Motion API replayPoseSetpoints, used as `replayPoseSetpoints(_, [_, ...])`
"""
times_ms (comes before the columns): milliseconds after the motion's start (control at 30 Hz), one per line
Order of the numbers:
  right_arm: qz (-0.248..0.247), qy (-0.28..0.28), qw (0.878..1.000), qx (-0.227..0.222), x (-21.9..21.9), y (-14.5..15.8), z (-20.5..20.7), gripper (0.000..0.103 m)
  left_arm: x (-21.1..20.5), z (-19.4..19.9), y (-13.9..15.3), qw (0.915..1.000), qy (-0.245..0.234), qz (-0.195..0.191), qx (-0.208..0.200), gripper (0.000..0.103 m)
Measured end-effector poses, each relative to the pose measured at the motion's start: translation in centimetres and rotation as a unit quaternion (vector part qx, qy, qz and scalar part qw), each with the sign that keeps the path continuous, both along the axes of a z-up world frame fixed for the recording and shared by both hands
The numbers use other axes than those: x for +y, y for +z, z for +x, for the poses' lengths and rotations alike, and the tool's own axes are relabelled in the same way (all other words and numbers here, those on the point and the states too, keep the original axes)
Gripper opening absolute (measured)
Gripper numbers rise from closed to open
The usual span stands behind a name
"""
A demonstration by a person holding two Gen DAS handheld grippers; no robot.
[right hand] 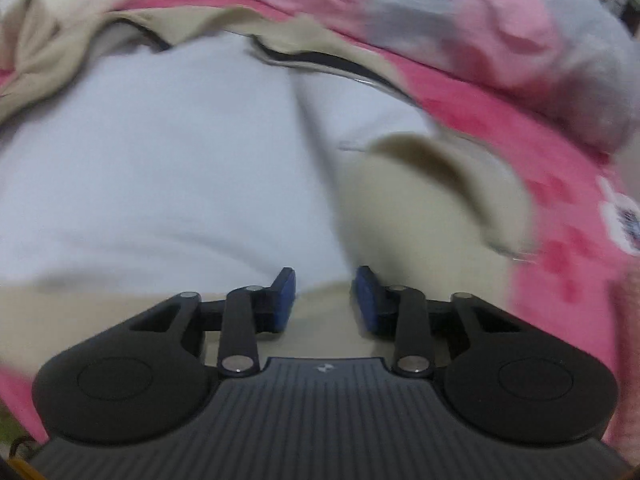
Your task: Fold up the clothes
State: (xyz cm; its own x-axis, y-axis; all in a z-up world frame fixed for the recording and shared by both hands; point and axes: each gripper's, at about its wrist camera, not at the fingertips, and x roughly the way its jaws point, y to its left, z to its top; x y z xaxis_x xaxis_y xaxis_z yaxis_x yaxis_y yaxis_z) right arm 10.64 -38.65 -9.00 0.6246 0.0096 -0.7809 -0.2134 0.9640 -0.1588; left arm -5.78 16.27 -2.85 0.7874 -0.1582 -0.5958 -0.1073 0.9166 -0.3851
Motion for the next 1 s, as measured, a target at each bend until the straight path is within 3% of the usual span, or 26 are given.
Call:
replayPoseSetpoints(167, [0.015, -0.037, 0.999, -0.005, 1.6, 2.5, 0.2, 0.036, -1.8, 1.2, 1.1, 0.9981, -0.033, 0.045, -0.026, 0.065])
replayPoseSetpoints(300, [0.095, 0.014, 0.995, -0.023, 5.5, 5.1, 2.2, 0.05, -1.8, 0.7, 0.5, 0.9964, -0.047, 0.069, -0.016, 0.065])
replayPoseSetpoints(400, [0.155, 0.051, 0.986, -0.035, 8.5, 7.0, 3.7, 0.057, -0.4, -0.1, -0.6, 0.9981, -0.025, 0.053, 0.021, 0.065])
replayPoseSetpoints(500, [0.204, 0.079, 0.976, -0.013, 11.6, 6.4, 5.8, 0.057, 1.5, -1.3, -1.6, 0.9981, 0.012, 0.026, 0.055, 0.065])
replayPoseSetpoints(567, [0.208, 0.103, 0.973, 0.009, 13.7, 5.1, 5.7, 0.057, 2.8, -2.3, -2.0, 0.9967, 0.042, 0.016, 0.068, 0.065])
replayPoseSetpoints(733, [0.203, 0.172, 0.963, 0.044, 17.2, 2.5, 1.5, 0.057, 4.3, -3.5, -1.2, 0.9961, 0.068, 0.025, 0.051, 0.065])
replayPoseSetpoints(867, [0.215, 0.237, 0.947, 0.009, 17.8, 3.6, -4.0, 0.057, 0.8, -2.3, 0.7, 0.9983, -0.011, 0.057, -0.007, 0.065])
replayPoseSetpoints(1000, [0.215, 0.291, 0.932, -0.008, 18.3, 4.2, -8.0, 0.057, -4.4, -1.3, 1.9, 0.9869, -0.12, 0.094, -0.053, 0.067])
